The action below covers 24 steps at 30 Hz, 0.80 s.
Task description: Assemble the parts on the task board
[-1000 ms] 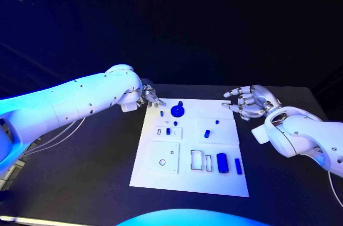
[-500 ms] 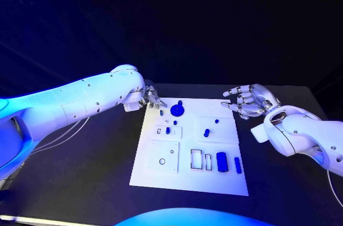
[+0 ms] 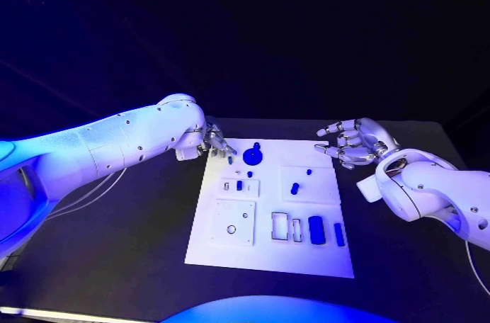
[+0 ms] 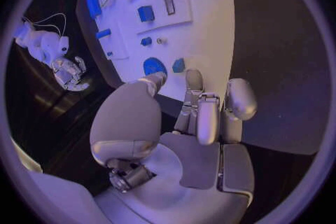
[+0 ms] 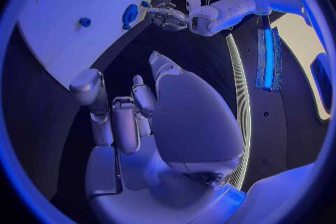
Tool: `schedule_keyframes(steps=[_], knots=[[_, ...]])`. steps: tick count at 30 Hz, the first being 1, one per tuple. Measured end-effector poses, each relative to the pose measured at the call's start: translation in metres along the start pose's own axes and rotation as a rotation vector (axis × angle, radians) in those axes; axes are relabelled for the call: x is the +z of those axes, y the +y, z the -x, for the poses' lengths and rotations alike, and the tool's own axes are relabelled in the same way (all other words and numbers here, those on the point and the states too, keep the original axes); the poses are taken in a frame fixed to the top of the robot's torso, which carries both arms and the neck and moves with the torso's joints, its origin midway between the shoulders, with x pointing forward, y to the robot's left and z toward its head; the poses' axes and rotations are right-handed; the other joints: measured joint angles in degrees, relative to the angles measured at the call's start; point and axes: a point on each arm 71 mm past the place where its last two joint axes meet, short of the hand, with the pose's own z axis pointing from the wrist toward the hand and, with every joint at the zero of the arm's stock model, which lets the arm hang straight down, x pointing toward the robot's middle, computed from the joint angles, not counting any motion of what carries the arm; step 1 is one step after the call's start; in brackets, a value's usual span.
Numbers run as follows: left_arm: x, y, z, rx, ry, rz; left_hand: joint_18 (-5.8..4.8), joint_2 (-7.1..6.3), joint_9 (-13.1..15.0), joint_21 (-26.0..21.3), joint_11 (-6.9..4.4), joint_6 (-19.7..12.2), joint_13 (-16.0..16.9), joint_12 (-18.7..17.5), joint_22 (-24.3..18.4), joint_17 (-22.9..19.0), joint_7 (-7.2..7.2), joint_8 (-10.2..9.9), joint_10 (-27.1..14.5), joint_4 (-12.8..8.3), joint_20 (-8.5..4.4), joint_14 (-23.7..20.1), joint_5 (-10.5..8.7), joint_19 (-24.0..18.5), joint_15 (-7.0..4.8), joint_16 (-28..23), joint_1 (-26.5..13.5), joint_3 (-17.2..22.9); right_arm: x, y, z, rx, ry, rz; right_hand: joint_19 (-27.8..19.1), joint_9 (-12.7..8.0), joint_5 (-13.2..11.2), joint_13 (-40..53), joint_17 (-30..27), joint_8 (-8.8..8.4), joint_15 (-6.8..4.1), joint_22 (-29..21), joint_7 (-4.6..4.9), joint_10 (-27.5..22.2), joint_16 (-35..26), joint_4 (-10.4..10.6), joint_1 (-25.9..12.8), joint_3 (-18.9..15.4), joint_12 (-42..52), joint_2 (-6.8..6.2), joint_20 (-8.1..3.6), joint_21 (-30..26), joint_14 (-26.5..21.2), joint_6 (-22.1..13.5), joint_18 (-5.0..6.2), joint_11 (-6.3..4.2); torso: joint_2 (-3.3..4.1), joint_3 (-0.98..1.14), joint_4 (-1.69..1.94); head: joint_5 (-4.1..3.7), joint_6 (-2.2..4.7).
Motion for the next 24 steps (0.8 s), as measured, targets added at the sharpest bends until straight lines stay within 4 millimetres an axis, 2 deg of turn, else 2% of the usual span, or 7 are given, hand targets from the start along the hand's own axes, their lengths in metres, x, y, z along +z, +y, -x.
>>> schedule_keyframes(steps=[18, 24], knots=[[0.0055, -0.0004, -0.0051, -0.017, 0.019, 0.004, 0.00, 0.91, -0.3, 0.0, -0.22, 0.6, 0.2, 0.3, 0.3, 0.0, -0.21, 0.1, 0.2, 0.0, 0.00, 0.0, 0.25, 0.0, 0.00, 0.0, 0.9, 0.0, -0.0002, 0.0007, -0.0006, -0.003, 0.001, 0.003, 0.0, 0.0, 0.0, 0.0, 0.0, 0.00, 0.00, 0.0, 0.00, 0.0, 0.0, 0.0, 0.0, 0.0, 0.0, 0.00, 0.00, 0.0, 0.0, 0.0, 0.00, 0.00, -0.04, 0.02, 0.03, -0.42, -0.41], [0.0058, -0.0009, -0.0058, -0.021, 0.023, 0.002, 0.00, 1.84, -0.4, 0.0, -0.43, 1.4, 0.2, 0.3, 0.3, 0.0, -0.42, 0.7, 0.4, -0.1, 0.00, 0.0, 0.25, 0.0, 0.00, 0.0, 2.4, 0.5, -0.0002, 0.0011, -0.0008, -0.003, 0.002, 0.005, 0.0, 0.0, 0.0, 0.0, 0.0, 0.00, 0.00, 0.0, 0.00, 0.0, 0.0, 0.0, 0.0, 0.0, 0.0, 0.00, 0.00, 0.0, 0.0, 0.0, 0.00, 0.00, -0.05, 0.02, 0.07, -0.52, -0.63]])
